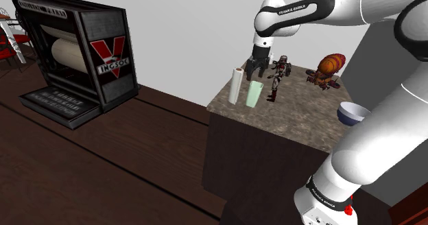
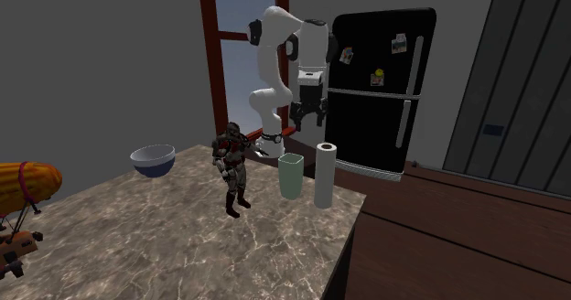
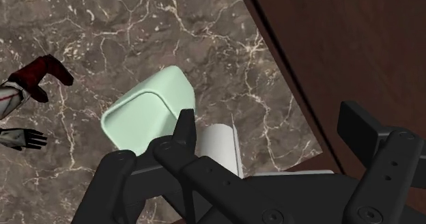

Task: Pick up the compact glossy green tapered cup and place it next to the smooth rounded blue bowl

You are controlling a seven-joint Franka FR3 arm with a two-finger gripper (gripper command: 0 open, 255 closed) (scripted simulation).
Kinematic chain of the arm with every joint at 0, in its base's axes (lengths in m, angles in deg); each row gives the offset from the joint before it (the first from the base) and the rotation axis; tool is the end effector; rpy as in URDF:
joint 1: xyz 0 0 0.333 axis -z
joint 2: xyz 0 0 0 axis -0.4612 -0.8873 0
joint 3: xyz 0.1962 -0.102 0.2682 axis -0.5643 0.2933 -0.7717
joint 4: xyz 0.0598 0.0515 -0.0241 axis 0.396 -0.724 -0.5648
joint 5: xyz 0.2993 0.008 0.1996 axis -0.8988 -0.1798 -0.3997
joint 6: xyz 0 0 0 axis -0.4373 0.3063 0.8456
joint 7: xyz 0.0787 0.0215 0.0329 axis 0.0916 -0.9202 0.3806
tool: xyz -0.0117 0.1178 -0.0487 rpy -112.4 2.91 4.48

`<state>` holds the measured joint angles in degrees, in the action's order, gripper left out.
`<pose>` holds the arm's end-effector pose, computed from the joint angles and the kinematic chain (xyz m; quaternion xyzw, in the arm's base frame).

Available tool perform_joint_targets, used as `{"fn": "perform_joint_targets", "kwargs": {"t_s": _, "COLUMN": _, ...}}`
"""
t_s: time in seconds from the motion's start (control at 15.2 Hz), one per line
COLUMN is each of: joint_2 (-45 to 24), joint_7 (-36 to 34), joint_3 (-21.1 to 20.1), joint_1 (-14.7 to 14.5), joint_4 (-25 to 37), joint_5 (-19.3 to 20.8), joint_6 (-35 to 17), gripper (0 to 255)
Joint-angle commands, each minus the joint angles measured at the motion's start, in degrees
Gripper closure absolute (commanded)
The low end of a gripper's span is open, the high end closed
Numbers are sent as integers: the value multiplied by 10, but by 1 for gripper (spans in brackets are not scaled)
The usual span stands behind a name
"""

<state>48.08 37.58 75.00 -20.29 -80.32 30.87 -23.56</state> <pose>0.4393 -0.1632 0.5010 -0.9972 0.0718 0.0211 0.0086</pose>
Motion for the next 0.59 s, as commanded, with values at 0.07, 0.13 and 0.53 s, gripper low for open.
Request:
{"fn": "perform_joint_targets", "kwargs": {"t_s": 0.07, "joint_2": -63, "joint_7": 2, "joint_3": 10, "joint_1": 8, "joint_4": 36, "joint_5": 1, "joint_6": -15, "gripper": 0}}
{"fn": "perform_joint_targets", "kwargs": {"t_s": 0.13, "joint_2": -84, "joint_7": 4, "joint_3": 14, "joint_1": 11, "joint_4": 48, "joint_5": 0, "joint_6": -19, "gripper": 0}}
{"fn": "perform_joint_targets", "kwargs": {"t_s": 0.53, "joint_2": -170, "joint_7": 10, "joint_3": 27, "joint_1": 27, "joint_4": 91, "joint_5": -4, "joint_6": -45, "gripper": 0}}
